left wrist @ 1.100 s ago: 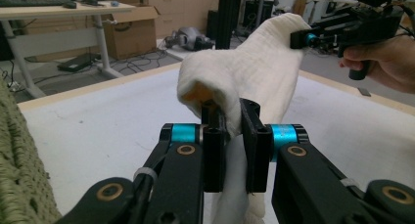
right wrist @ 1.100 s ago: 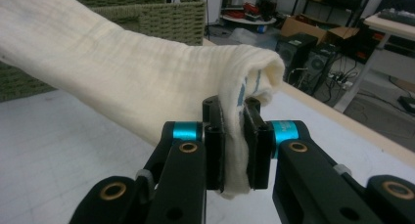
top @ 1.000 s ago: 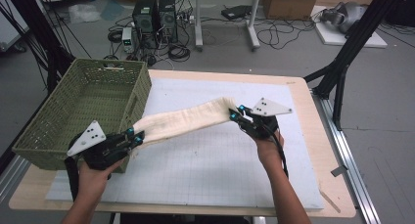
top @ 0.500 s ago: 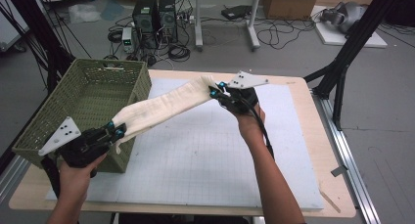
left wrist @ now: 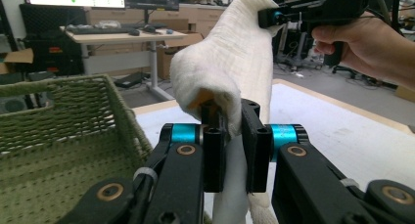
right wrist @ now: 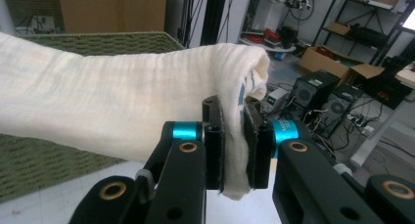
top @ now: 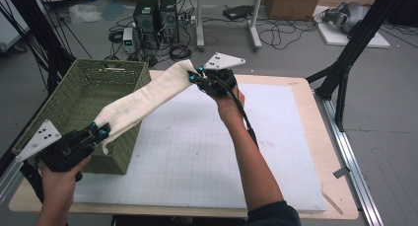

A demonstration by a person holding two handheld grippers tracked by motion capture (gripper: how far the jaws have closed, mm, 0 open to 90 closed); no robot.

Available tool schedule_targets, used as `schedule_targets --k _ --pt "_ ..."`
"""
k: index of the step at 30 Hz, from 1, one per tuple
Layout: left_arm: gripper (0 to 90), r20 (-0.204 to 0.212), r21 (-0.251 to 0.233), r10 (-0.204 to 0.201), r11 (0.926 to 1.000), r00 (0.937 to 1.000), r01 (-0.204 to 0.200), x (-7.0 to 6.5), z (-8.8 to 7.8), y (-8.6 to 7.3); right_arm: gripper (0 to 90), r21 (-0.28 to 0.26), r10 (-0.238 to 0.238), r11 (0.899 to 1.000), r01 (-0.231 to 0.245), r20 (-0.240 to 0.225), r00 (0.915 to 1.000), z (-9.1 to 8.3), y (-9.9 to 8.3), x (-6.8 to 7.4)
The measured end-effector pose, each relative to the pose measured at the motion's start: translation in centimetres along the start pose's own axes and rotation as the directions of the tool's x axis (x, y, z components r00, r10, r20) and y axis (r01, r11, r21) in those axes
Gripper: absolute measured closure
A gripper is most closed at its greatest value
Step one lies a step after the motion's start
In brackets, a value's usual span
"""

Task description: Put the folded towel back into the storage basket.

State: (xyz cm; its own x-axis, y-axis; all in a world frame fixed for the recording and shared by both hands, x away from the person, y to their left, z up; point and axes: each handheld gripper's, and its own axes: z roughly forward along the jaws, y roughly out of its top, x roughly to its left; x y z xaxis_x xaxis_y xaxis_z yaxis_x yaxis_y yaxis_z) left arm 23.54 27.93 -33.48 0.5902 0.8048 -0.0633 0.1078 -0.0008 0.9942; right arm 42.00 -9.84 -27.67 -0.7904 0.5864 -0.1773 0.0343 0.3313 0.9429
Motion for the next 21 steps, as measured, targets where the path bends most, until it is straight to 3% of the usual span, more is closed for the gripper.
schedule_targets --k 11,21 --pt "81.3 -0.066 -0.023 -0.004 0.9997 0.9978 0.002 1.2 -2.2 0.3 81.3 -0.012 0.003 1.0 -0.004 -0.027 0.9996 4.5 2.4 1.1" --pt "81.3 -0.135 -0.022 -0.016 0.9997 0.9907 0.013 2.6 -3.8 -0.2 81.4 -0.016 0.019 1.0 -0.02 -0.057 0.9982 9.2 4.5 2.6"
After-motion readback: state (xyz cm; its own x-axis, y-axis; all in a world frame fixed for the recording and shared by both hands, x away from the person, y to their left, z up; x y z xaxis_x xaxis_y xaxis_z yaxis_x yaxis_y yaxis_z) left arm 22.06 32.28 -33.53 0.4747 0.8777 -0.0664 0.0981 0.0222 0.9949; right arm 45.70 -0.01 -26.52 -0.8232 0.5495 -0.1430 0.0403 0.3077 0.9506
